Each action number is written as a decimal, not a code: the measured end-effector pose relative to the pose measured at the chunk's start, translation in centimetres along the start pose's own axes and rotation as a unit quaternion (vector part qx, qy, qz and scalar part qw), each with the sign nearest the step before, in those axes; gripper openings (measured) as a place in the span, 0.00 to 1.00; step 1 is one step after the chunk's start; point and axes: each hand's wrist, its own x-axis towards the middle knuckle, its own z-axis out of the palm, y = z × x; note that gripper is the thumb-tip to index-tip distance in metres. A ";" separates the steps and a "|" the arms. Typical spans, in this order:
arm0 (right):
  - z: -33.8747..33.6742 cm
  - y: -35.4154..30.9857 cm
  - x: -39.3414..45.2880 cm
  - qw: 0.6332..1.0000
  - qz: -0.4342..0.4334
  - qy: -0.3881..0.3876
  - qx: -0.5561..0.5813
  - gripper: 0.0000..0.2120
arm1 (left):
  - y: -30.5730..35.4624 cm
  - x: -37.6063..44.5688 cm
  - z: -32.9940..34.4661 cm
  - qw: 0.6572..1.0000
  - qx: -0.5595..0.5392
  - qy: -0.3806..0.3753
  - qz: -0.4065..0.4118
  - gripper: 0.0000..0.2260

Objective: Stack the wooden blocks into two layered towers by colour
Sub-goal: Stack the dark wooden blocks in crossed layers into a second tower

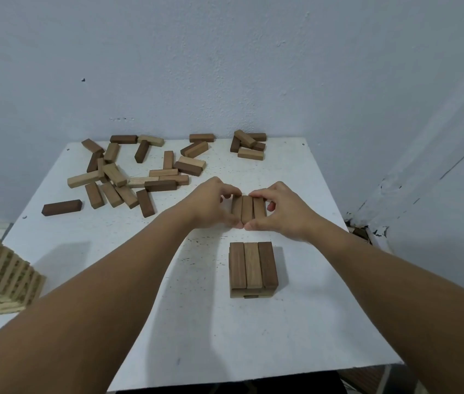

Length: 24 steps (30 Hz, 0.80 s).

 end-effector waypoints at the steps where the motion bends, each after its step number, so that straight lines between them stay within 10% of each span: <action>1: 0.3 0.2 -0.4 1.000 0.000 0.005 0.012 0.40 | -0.1 -0.4 0.3 1.000 -0.005 0.007 0.000 0.36; 10: 0.4 1.1 -1.4 0.996 0.012 0.006 0.090 0.47 | -1.1 -3.4 3.9 0.976 -0.140 0.167 -0.014 0.32; 24: 0.9 1.5 -1.5 0.996 -0.003 0.037 0.085 0.35 | -1.5 -3.3 5.2 0.980 -0.087 0.182 0.007 0.35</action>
